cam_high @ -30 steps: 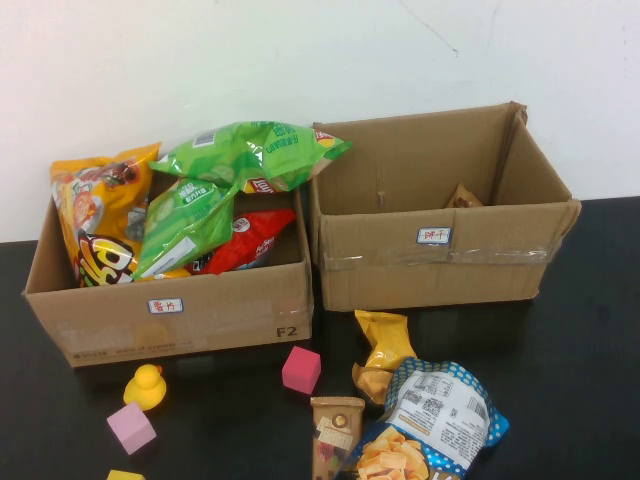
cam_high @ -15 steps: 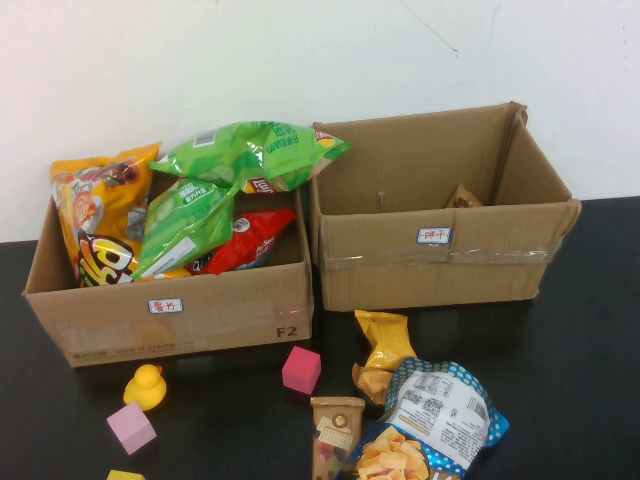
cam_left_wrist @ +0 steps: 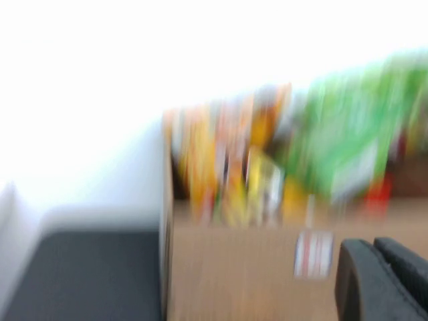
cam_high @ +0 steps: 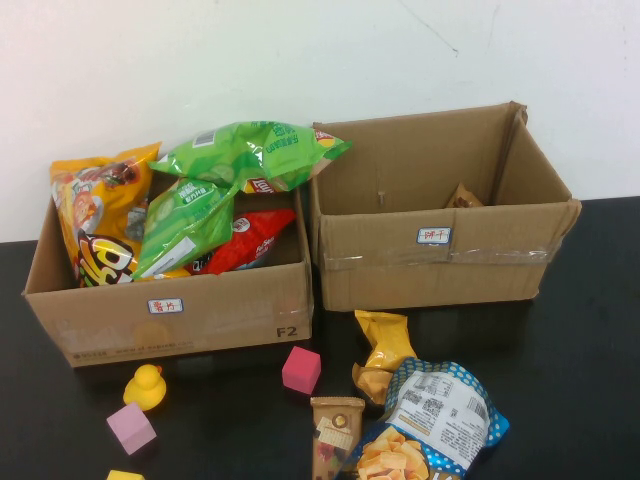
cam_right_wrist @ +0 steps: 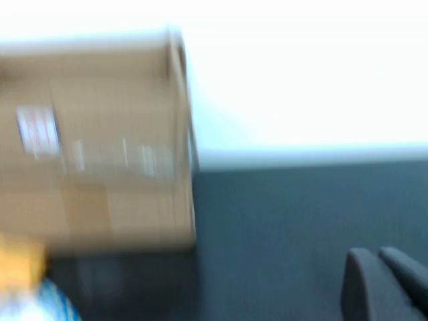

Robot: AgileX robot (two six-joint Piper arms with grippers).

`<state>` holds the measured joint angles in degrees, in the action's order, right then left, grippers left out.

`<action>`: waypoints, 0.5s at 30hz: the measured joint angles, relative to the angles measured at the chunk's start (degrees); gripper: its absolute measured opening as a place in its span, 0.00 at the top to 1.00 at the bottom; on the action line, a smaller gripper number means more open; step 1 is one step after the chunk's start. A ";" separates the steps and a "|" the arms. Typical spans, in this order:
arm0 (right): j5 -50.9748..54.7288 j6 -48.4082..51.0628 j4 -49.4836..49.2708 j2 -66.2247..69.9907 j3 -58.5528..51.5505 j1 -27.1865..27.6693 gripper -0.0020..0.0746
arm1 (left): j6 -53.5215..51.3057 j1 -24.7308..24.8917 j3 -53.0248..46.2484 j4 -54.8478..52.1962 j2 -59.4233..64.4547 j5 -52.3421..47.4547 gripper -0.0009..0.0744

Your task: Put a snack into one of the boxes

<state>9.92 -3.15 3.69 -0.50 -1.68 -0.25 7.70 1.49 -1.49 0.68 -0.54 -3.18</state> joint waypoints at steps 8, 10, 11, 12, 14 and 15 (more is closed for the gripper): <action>-29.58 0.00 0.00 0.00 0.00 0.00 0.98 | 0.00 0.00 0.00 0.00 0.00 26.30 0.99; -34.94 0.00 0.00 0.00 0.00 0.00 0.98 | 0.00 0.00 0.00 0.00 0.00 30.75 0.99; -37.53 0.00 0.00 0.00 0.00 0.00 0.98 | 0.00 0.00 0.00 0.00 0.00 32.54 0.99; -39.71 0.00 0.00 0.00 0.00 0.00 0.98 | 0.00 0.00 0.00 0.00 0.00 33.64 0.99; -42.40 0.00 0.00 -0.08 0.00 0.00 0.98 | 0.00 0.00 0.00 0.00 0.00 35.20 0.99; -43.15 0.00 0.00 -0.18 0.00 0.00 0.98 | 0.00 0.00 0.00 0.00 0.00 35.42 0.99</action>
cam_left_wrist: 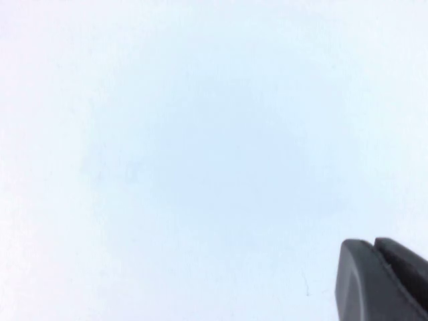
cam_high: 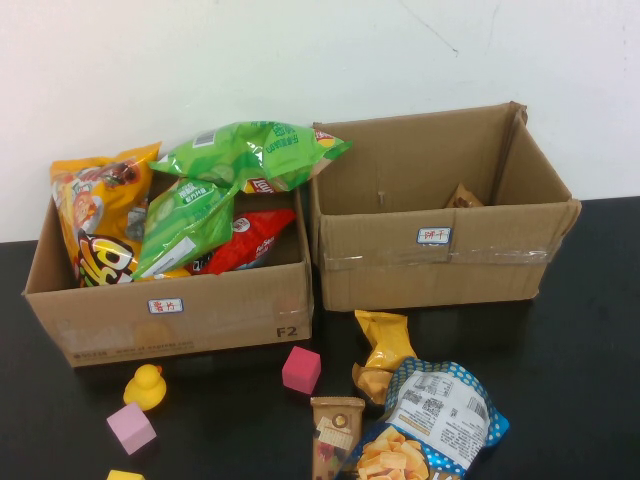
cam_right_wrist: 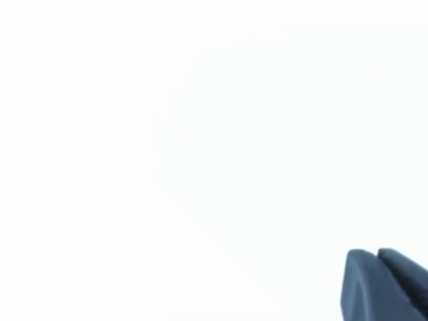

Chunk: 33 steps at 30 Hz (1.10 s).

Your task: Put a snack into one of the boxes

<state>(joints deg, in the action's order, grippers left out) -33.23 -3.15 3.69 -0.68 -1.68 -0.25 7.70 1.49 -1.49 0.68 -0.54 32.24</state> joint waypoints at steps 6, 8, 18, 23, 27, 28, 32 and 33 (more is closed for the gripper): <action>-1.16 0.50 0.00 -0.08 0.00 0.00 0.98 | 0.00 0.00 0.00 -1.06 0.00 0.57 0.99; -1.42 1.59 0.13 -0.08 0.00 0.00 0.98 | 0.00 0.00 0.42 -4.04 0.00 -1.78 0.99; 31.60 0.14 4.39 2.35 18.72 0.00 0.98 | 4.98 0.00 20.29 -25.83 0.29 -33.77 0.99; 50.37 0.03 2.07 11.75 30.53 0.00 0.98 | 7.18 0.00 28.79 -22.45 7.43 -55.91 0.99; 62.04 0.03 -2.03 20.60 36.03 0.00 0.98 | 4.08 0.00 31.91 -13.34 14.50 -67.75 0.99; 64.54 0.03 -3.03 22.47 36.90 0.00 0.98 | 2.25 0.00 32.13 -10.44 16.46 -69.90 0.99; 70.13 0.62 -5.79 30.88 39.38 0.00 0.98 | -3.56 0.00 32.25 0.57 23.63 -74.69 0.99; 70.71 0.72 -6.15 32.87 39.53 0.00 0.98 | -4.23 0.00 32.25 3.00 24.91 -74.91 0.99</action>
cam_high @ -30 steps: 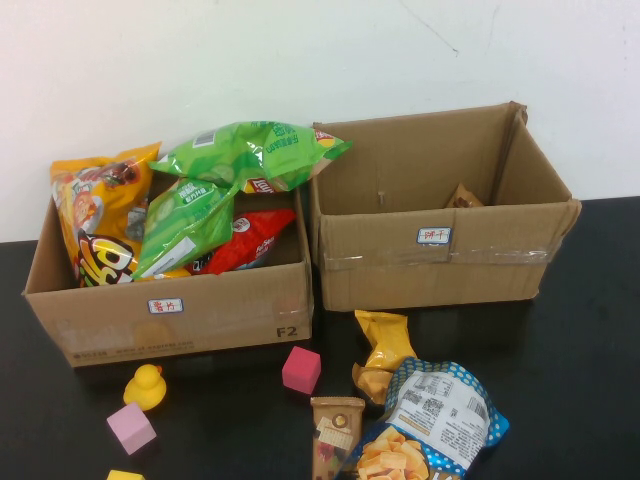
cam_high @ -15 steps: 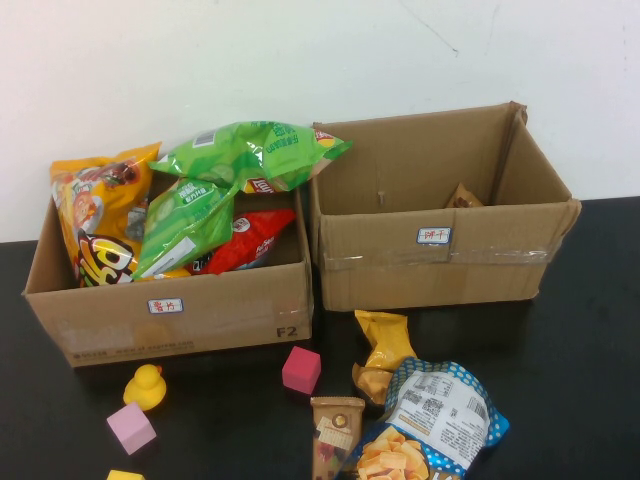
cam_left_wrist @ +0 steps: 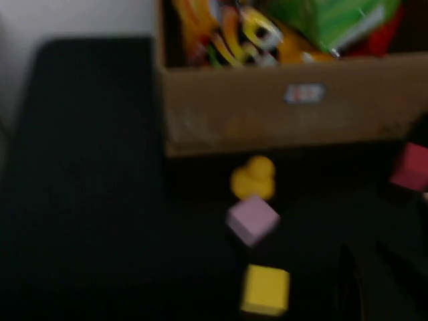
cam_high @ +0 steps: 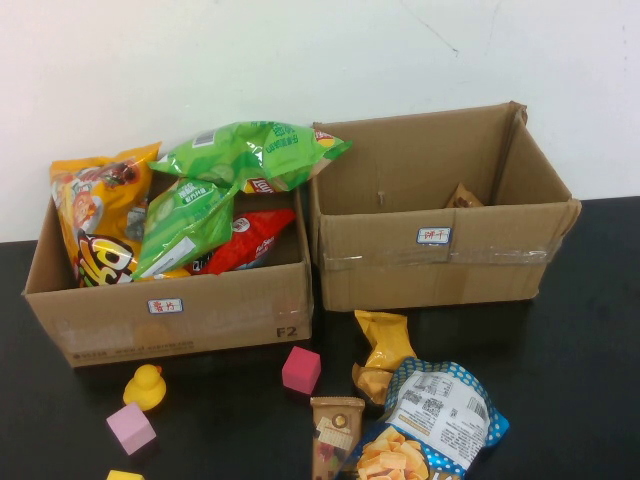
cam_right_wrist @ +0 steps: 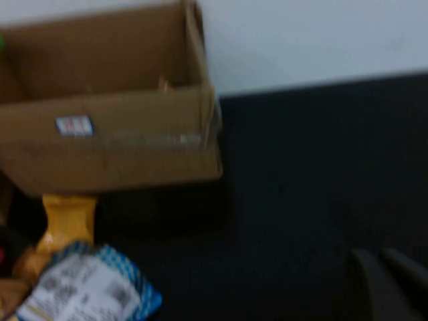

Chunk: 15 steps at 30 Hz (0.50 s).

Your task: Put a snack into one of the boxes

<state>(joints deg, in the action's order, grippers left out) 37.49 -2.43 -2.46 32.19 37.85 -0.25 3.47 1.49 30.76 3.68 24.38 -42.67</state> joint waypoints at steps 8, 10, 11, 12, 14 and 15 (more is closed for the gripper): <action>1.11 0.28 0.56 12.16 0.11 0.00 0.98 | -0.92 0.00 -1.19 8.85 9.32 0.01 0.99; 0.62 0.28 0.56 15.11 0.11 0.00 0.98 | -2.28 0.00 -1.43 10.32 10.96 -0.67 0.99; 0.51 0.28 0.56 16.31 0.21 0.00 0.98 | -3.47 0.00 -1.43 11.22 11.82 -1.02 0.99; 0.39 0.40 0.56 17.88 0.24 0.00 0.98 | -5.03 0.00 -1.43 12.06 12.61 -1.53 0.99; 0.39 0.57 1.19 21.33 0.27 0.00 0.98 | -6.79 0.00 -1.43 13.33 13.78 -2.11 0.99; 0.39 0.65 1.56 22.51 0.36 0.00 0.98 | -7.36 0.00 -1.43 13.61 14.15 -2.24 0.99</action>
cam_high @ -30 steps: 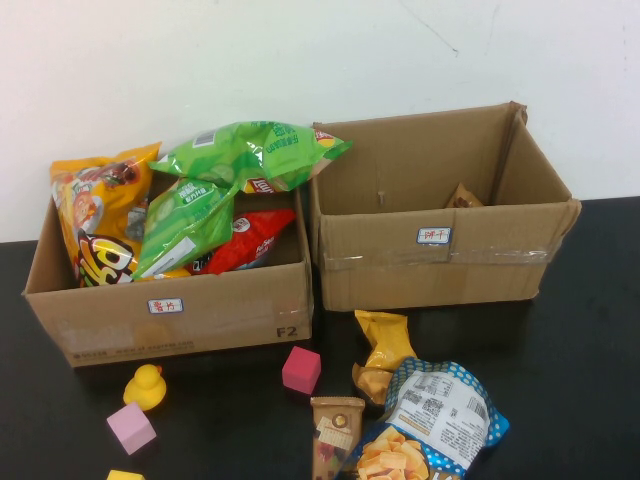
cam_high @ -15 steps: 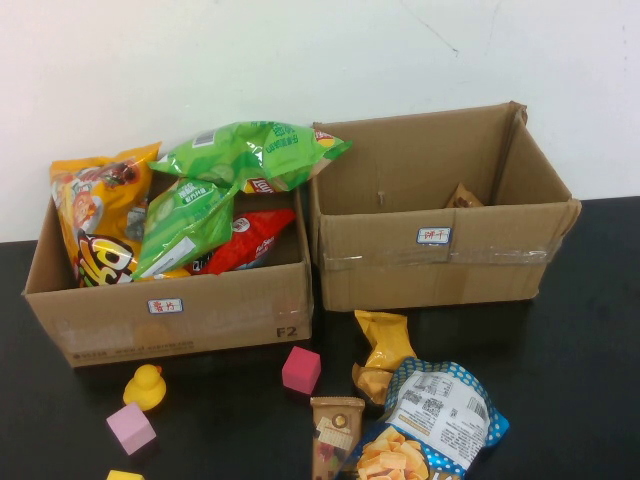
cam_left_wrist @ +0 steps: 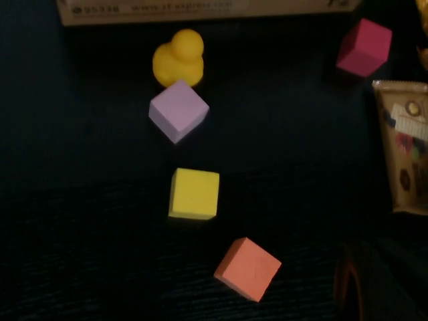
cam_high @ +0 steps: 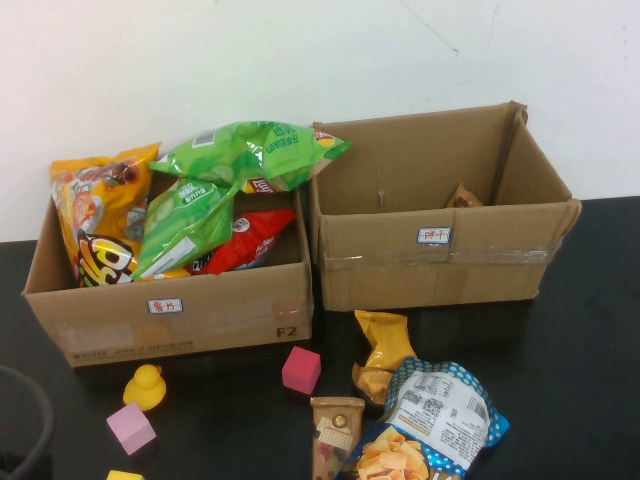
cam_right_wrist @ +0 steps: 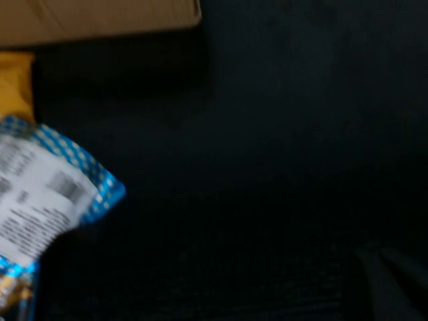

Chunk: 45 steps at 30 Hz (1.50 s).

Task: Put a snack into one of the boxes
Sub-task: Pick up the potato chip

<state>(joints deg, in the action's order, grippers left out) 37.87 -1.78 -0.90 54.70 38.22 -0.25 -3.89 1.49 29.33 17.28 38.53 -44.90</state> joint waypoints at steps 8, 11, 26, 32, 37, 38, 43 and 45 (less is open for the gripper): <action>1.00 0.13 0.90 9.75 0.02 0.00 0.98 | -2.56 0.00 0.00 0.52 0.87 -0.12 0.99; 1.00 0.86 0.90 13.25 0.12 0.00 0.98 | -3.14 0.00 0.00 0.52 0.87 0.43 0.99; -1.01 9.72 -8.53 23.93 0.12 -0.04 0.98 | -9.33 0.00 0.00 12.50 0.87 2.44 0.99; -1.39 17.39 -14.66 24.70 0.24 -6.00 0.98 | -15.49 0.00 0.00 21.90 0.87 2.68 0.99; -1.81 18.52 -15.42 24.83 0.24 -17.38 0.98 | -18.19 0.00 0.00 24.72 0.87 2.89 0.99; -2.25 18.52 -15.55 24.83 0.24 -20.07 0.98 | -18.45 0.00 0.00 24.85 0.87 2.89 0.99; -5.67 18.76 -17.07 24.93 0.24 -31.73 0.98 | -18.83 0.00 0.00 24.94 0.87 1.95 0.99; -8.86 19.97 -18.25 25.42 0.24 -35.61 0.98 | -19.09 0.00 0.00 24.94 0.87 1.52 0.99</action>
<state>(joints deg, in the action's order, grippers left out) 29.02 18.20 -19.15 80.12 38.46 -35.87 -22.98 1.49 29.33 42.23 39.40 -43.38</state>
